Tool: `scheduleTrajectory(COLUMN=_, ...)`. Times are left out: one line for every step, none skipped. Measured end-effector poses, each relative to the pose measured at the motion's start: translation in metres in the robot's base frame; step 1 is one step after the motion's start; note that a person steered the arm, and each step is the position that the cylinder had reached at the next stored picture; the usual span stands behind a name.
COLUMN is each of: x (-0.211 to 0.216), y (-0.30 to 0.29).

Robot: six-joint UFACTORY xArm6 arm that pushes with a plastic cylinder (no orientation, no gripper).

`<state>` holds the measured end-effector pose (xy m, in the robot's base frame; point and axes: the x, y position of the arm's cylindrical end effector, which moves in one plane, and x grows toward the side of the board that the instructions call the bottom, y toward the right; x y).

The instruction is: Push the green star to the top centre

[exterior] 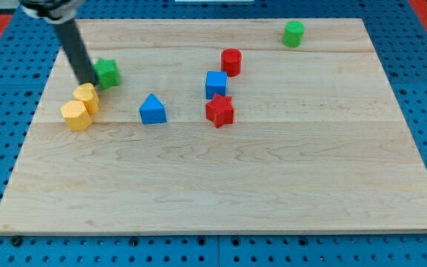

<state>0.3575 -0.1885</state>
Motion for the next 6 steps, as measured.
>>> scheduleTrajectory(x=-0.049, y=0.039)
scheduleTrajectory(x=-0.066, y=0.077)
scheduleTrajectory(x=-0.093, y=0.083)
scheduleTrajectory(x=-0.113, y=0.062)
scheduleTrajectory(x=-0.117, y=0.064)
scheduleTrajectory(x=-0.109, y=0.133)
